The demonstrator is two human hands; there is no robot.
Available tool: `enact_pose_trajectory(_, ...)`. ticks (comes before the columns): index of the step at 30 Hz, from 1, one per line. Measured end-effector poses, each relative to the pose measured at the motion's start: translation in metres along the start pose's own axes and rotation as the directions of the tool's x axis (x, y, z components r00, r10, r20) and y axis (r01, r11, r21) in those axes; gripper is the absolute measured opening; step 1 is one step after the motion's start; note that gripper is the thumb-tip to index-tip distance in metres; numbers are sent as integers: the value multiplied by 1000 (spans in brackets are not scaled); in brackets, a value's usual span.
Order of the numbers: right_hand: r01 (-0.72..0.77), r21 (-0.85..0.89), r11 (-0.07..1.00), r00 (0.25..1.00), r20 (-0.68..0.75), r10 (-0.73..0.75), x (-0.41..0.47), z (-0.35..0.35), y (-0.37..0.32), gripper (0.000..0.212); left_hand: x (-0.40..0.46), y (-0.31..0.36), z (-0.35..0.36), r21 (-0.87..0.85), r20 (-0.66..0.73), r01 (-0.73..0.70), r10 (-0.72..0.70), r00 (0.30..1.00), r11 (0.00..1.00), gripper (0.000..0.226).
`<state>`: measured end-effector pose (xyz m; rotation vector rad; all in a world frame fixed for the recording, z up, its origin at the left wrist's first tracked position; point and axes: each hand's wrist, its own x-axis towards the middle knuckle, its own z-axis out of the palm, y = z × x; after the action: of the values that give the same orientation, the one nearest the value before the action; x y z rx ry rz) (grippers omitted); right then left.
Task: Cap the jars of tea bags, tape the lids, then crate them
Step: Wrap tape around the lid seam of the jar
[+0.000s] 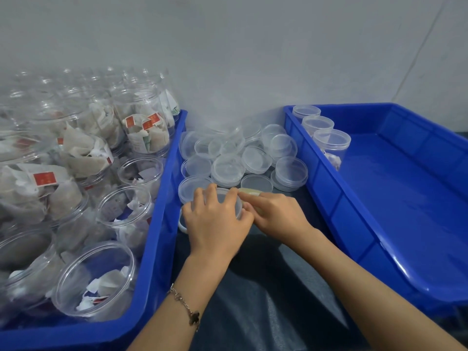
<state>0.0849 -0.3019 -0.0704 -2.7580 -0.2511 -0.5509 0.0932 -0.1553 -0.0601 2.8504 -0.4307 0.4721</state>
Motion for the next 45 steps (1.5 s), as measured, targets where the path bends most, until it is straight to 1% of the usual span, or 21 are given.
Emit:
enact_pose_trajectory(3, 33, -33, 999, 999, -22, -34, 4, 4, -2, 34, 3, 1, -4, 35, 21, 24, -25, 999, 999, 52)
enact_pose_trajectory(4, 10, -62, 998, 1000, -18, -11, 8, 5, 0, 33, 1, 3, -7, 24, 4, 27, -27, 1000, 999, 51)
enact_pose_trajectory(6, -173, -103, 979, 985, -35, 171, 27, -4, 20, 30, -12, 14, -10, -73, -116, -25, 17, 993, 997, 44)
enact_pose_trajectory(8, -341, -9, 940, 938, -63, 340, 46, -25, 38, 33, -34, 27, -11, -71, -171, -85, 72, 983, 994, 41)
enact_pose_trajectory(11, -226, 51, 973, 969, -93, 230, 67, -40, 28, 34, -24, 30, -13, -43, -63, -32, 29, 998, 999, 42)
enact_pose_trajectory(13, -139, 141, 980, 970, -178, 163, 71, -41, 7, 37, -11, 19, -18, -57, 11, 30, -30, 1000, 998, 41)
enact_pose_trajectory(15, -87, 100, 991, 963, -245, 110, 67, -36, -2, 47, -5, 10, -17, -78, -9, 31, -32, 999, 996, 36)
enact_pose_trajectory(17, -78, 15, 997, 965, -249, 79, 60, -32, -3, 55, -6, 9, -13, -78, -43, 24, -27, 999, 997, 31)
enact_pose_trajectory(20, -31, -93, 995, 967, -256, 7, 41, -20, -1, 53, -4, 14, -9, -95, -92, 19, -27, 995, 995, 25)
enact_pose_trajectory(23, -33, -137, 990, 980, -200, 5, 15, -4, 5, 45, -3, 15, -6, -91, -132, 34, -45, 990, 995, 22)
enact_pose_trajectory(26, -55, -184, 981, 995, -89, 39, -10, 16, 15, 43, -3, 15, -5, -115, -141, 21, -37, 989, 993, 22)
enact_pose_trajectory(28, -56, -242, 969, 997, 38, 67, -22, 27, 21, 46, -3, 15, -4, -120, -151, 18, -36, 988, 993, 24)
enact_pose_trajectory(31, -56, -301, 952, 970, 208, 123, -34, 36, 27, 51, -4, 11, -4, -126, -164, 5, -26, 986, 992, 34)
enact_pose_trajectory(32, -61, -325, 944, 962, 232, 142, -35, 36, 26, 52, -5, 9, -5, -109, -118, 1, -14, 993, 994, 45)
enact_pose_trajectory(35, -95, -336, 937, 955, 234, 181, -32, 25, 15, 56, -5, 4, -9, -63, 68, -10, 14, 998, 998, 84)
enact_pose_trajectory(37, -101, -210, 973, 972, 187, 141, -26, 14, 2, 56, -3, 3, -14, -206, 104, 2, 20, 994, 979, 90)
enact_pose_trajectory(39, -105, 27, 994, 985, 143, 100, -20, 3, -17, 62, -1, 4, -24, -493, 37, 106, -101, 994, 864, 78)
enact_pose_trajectory(40, -117, 134, 984, 984, 151, 96, -18, -1, -25, 70, -1, 4, -27, -607, 2, 187, -233, 972, 773, 74)
enact_pose_trajectory(41, -134, 207, 969, 979, 180, 97, -18, -4, -32, 81, -1, 3, -30, -675, 15, 284, -373, 928, 681, 74)
enact_pose_trajectory(43, -178, 303, 936, 965, 242, 105, -23, -4, -42, 102, -5, 1, -30, -751, 170, 464, -541, 824, 470, 77)
enact_pose_trajectory(45, -252, 426, 869, 950, 278, 140, -28, -1, -47, 113, -13, 3, -25, -803, 358, 545, -538, 763, 239, 69)
